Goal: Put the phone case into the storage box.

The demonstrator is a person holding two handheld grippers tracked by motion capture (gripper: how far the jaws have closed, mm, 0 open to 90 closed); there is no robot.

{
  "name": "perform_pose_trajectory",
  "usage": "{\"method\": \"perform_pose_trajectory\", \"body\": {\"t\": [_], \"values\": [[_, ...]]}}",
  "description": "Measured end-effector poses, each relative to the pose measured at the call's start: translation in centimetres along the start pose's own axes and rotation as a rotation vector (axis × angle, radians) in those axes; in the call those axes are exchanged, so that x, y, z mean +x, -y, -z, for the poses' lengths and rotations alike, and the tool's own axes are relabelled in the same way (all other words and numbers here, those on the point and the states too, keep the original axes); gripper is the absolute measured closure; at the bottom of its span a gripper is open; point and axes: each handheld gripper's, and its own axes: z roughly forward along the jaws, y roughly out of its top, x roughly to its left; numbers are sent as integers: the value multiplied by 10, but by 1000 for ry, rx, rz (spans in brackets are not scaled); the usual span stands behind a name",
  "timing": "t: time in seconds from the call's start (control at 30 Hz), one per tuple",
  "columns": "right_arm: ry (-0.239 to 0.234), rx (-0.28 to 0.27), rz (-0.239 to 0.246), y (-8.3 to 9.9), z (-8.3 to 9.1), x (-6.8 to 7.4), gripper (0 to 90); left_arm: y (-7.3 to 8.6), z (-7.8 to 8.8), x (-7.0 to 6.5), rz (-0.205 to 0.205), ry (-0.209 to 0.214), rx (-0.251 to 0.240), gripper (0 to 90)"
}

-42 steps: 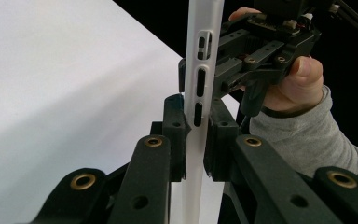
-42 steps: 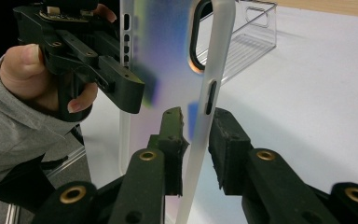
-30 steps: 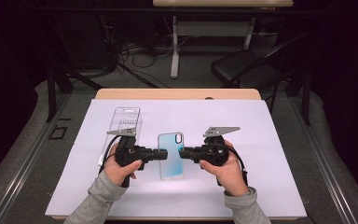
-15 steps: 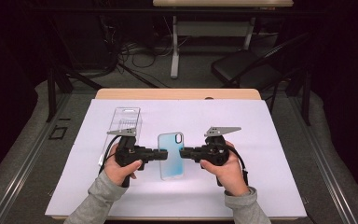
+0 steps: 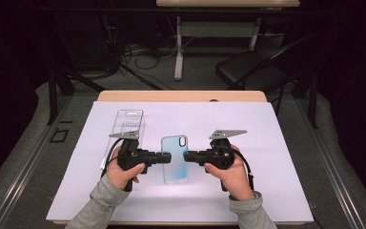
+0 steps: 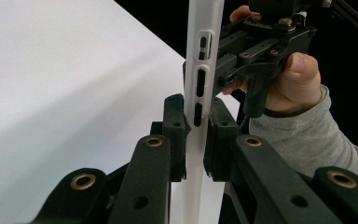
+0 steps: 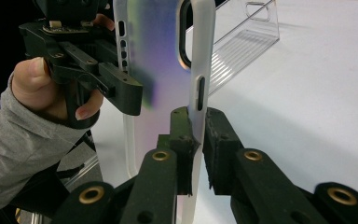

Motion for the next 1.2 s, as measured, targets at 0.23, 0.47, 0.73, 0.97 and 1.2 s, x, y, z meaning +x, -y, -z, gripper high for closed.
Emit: {"method": "perform_pose_trajectory", "body": {"t": [0.23, 0.47, 0.73, 0.97, 1.2], "values": [[-6, -2, -13, 1, 0, -1, 829, 0, 0, 0, -1, -1, 1, 814], [-8, -5, -19, 2, -1, -2, 831, 0, 0, 0, 4, -3, 1, 814], [-5, -7, -22, 2, -1, -1, 831, 0, 0, 1, 8, -4, -5, 813], [3, -14, -28, 2, -1, -1, 832, 1, 0, 2, 17, -4, -9, 810], [13, -14, -38, 3, -1, -2, 833, 0, 3, 4, 33, -9, -23, 769]]}}
